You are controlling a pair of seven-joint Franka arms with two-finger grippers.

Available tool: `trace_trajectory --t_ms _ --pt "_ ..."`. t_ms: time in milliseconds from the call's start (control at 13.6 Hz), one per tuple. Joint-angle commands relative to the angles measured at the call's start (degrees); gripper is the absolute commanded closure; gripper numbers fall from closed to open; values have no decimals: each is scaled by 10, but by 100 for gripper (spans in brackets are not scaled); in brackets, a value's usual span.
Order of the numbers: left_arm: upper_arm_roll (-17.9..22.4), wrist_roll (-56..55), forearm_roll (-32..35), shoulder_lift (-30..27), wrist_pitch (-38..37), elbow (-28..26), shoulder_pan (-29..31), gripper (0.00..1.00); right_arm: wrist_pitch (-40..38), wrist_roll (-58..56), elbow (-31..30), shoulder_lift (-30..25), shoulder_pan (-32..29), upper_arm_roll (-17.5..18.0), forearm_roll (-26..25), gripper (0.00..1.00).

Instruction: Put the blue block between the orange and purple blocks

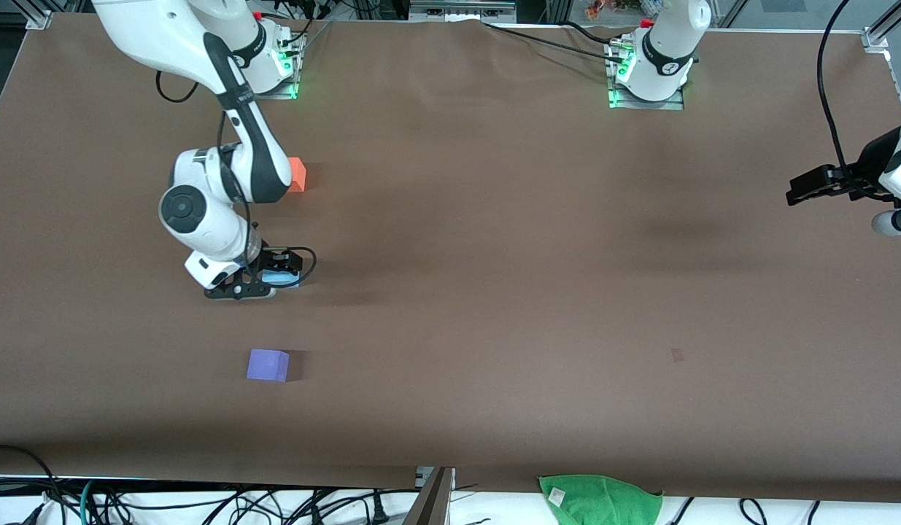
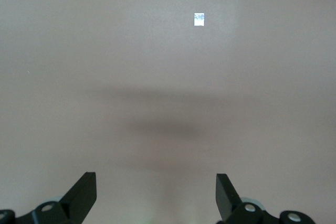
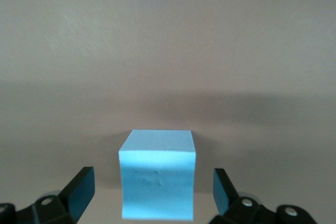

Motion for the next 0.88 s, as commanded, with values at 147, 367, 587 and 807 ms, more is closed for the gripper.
trace_trajectory --t_ms 147,367,587,807 --pt "-1 4 -5 -10 2 -10 2 0 -280 -40 193 -12 -13 -45 -3 0" --pt "0 4 -5 -10 3 -10 3 0 -442 -121 320 -10 -27 -90 -5 0" --pt "0 4 -5 -10 3 -10 3 0 -511 -122 367 -12 -37 -98 -5 0" --pt "0 7 -5 -11 2 -10 4 0 -566 -117 405 -23 -37 -96 -7 0"
